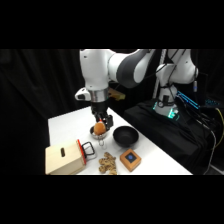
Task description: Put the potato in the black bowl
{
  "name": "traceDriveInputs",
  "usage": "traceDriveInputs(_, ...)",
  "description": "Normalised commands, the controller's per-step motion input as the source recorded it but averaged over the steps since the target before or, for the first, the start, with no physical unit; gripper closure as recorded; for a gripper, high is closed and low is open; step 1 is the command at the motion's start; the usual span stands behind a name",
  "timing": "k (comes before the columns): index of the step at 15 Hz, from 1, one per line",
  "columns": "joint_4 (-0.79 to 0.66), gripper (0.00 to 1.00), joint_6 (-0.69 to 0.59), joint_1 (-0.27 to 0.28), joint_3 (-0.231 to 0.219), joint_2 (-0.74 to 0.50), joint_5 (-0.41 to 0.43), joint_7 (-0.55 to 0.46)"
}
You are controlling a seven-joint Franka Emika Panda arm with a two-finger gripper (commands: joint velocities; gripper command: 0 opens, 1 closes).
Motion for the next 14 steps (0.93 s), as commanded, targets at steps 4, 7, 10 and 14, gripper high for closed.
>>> traceDriveInputs(4, 0.03, 0.00, 0.05, -0.048, -0.004, 0.02, -0.016, 0.02)
traceDriveInputs(7, 0.09, 0.00, 0.08, -0.127, -0.061, 0.02, 0.011, -0.04)
traceDriveInputs(10, 0.09, 0.00, 0.08, -0.160, -0.070, 0.01, 0.073, -0.09)
traceDriveInputs(14, 0.07, 0.00, 0.14, -0.125, -0.049, 0.09, 0.116, -0.11)
